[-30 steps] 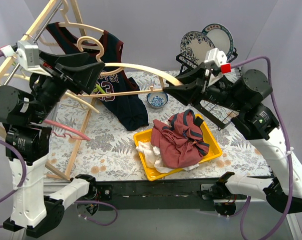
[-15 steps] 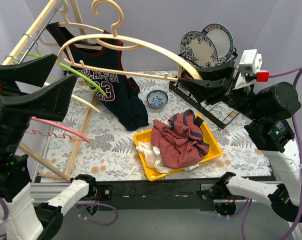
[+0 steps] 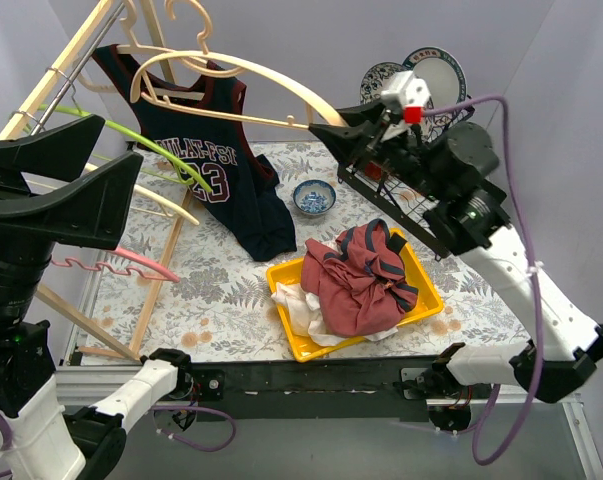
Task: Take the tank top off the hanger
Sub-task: Place the hanger at the clothesline.
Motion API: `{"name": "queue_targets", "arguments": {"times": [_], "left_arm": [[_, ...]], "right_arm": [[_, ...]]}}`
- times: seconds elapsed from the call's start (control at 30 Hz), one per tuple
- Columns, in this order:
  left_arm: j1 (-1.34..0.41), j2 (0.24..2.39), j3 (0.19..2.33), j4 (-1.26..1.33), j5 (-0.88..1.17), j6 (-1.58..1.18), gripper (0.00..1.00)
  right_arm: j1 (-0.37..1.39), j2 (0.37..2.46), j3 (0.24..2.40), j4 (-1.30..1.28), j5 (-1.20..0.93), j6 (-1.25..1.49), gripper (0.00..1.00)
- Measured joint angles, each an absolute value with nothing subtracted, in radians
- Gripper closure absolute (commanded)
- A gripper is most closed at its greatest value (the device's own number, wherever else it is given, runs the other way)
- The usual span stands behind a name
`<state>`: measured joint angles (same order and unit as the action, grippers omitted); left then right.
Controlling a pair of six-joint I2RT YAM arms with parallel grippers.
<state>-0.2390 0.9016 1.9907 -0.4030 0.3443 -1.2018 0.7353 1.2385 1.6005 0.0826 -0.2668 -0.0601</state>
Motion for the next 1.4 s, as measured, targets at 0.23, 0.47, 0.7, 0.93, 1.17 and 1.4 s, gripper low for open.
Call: {"name": "queue_targets", "arguments": {"times": [0.23,0.47,0.7,0.93,1.17,1.4], "left_arm": [[-0.239,0.898,1.969,-0.392,0.345,-1.218,0.02],[-0.239,0.895,1.956,-0.387,0.347,-1.237,0.02],[-0.239,0.879,1.957,-0.381,0.347,-1.238,0.02],[-0.239,0.858,1.950,-0.373,0.352,-1.242,0.02],[-0.239,0.849,1.941,-0.360,0.348,-1.250,0.02],[-0.239,0.845,1.926,-0.358,0.341,-1.253,0.02]], "right_arm": [[0.738,1.385,1.601,0.191,-0.319,-0.036,0.99],[0.791,1.536,1.714,0.287,-0.332,-0.003,0.99],[0.847,1.666,1.840,0.315,-0.307,0.021,0.99],[0.884,1.783,1.966,0.296,-0.274,-0.012,0.99],[0.925,1.900,2.069,0.301,-0.262,-0.036,0.99],[0.965,1.917,2.036,0.326,-0.211,-0.058,0.99]]}}
